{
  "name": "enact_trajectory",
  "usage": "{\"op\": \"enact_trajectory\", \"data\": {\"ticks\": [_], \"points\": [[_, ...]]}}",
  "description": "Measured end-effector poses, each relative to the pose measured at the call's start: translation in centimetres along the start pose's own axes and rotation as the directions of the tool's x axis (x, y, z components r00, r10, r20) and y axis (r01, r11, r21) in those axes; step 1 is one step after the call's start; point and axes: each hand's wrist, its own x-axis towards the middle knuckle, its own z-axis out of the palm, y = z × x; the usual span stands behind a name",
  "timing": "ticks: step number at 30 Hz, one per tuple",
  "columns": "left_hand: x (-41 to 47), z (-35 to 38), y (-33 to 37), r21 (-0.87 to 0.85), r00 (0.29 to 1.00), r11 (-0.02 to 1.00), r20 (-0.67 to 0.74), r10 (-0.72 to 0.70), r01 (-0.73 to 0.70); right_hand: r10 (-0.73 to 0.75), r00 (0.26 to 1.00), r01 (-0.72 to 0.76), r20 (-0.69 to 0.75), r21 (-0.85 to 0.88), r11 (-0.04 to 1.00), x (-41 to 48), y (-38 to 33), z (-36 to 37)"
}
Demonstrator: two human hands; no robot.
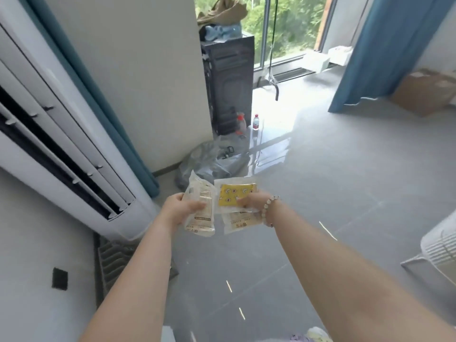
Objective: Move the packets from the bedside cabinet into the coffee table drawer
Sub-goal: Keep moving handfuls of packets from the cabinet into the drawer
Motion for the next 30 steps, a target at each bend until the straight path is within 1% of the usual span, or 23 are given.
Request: {"op": "enact_trajectory", "data": {"ticks": [6,10,13,16,22,28,30], "points": [[0.7,12.7,4.6,0.106,0.985,0.989,0.151,0.082,-0.099,0.034,0.993,-0.016,-0.111,0.160,0.987,-1.5,3.0,-11.9],[0.6,21.8,6.4,0.167,0.969,0.976,0.229,0.097,-0.138,0.058,0.981,0.006,-0.186,0.324,0.946,-3.0,6.1,-20.2],[0.2,28.9,7.5,0.190,0.948,0.967,0.297,0.111,-0.173,0.084,0.964,0.028,-0.252,0.410,0.912,-4.0,9.0,-26.0],[-0.5,35.6,8.3,0.233,0.928,0.953,0.357,0.102,-0.195,0.120,0.940,0.040,-0.321,0.452,0.891,-4.9,12.0,-31.5],[-2.7,48.1,8.6,0.300,0.877,0.920,0.473,0.086,-0.252,0.186,0.883,0.050,-0.432,0.479,0.876,-8.1,17.7,-41.0],[-6.2,58.1,7.4,0.357,0.797,0.877,0.602,0.046,-0.321,0.213,0.824,0.097,-0.525,0.501,0.860,-11.6,23.7,-47.6],[-7.5,60.5,7.0,0.386,0.763,0.847,0.645,0.036,-0.366,0.260,0.803,0.103,-0.535,0.556,0.825,-12.8,25.8,-48.7]]}}
